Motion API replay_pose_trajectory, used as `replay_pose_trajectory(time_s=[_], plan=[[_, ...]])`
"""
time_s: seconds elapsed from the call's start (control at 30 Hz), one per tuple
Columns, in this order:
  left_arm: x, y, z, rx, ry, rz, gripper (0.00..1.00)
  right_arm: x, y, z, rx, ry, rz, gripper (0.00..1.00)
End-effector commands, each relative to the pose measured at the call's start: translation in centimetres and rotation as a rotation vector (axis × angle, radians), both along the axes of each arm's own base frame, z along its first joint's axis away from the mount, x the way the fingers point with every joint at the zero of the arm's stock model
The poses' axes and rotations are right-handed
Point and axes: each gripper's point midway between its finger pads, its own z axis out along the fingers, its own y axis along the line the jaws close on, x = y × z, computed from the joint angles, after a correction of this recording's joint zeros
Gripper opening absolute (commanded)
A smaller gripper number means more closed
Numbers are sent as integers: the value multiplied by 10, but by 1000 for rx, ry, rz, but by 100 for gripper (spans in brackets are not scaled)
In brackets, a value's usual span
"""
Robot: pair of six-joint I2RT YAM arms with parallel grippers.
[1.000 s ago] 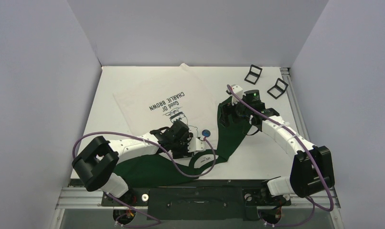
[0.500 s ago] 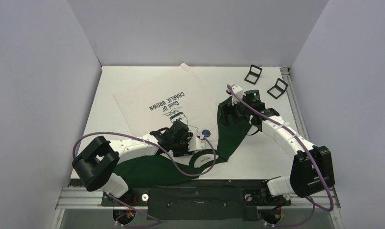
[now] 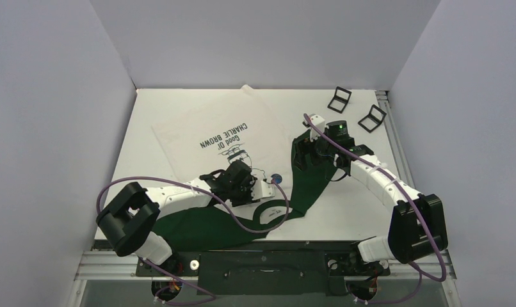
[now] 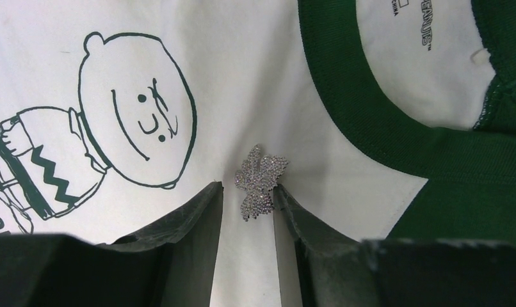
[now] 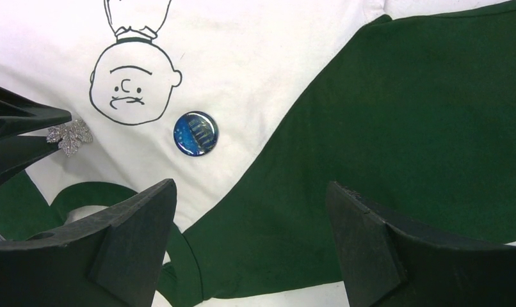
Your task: Remove the brooch from the garment
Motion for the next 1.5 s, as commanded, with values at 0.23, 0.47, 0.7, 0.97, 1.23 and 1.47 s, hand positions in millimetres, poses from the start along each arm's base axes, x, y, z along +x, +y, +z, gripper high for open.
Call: replay_pose_trajectory(time_s=[0.23, 0.47, 0.7, 0.97, 1.23, 1.47], plan=[[6, -7, 30, -71, 6, -6, 20, 4, 7, 6, 18, -25, 36, 82], [1, -12, 35, -94, 40, -25, 13, 3, 8, 5, 21, -20, 41, 82], [-3, -14, 39, -97, 61, -46, 0, 0, 12, 5, 40, -15, 56, 82], [1, -12, 41, -93, 64, -34, 6, -16, 42, -2, 157, 19, 152, 76], [11, -4, 41, -141, 87, 35, 47, -21, 64, -9, 145, 71, 209, 69], [24, 25, 91, -424, 262, 125, 72, -23, 84, -4, 40, 41, 217, 60]])
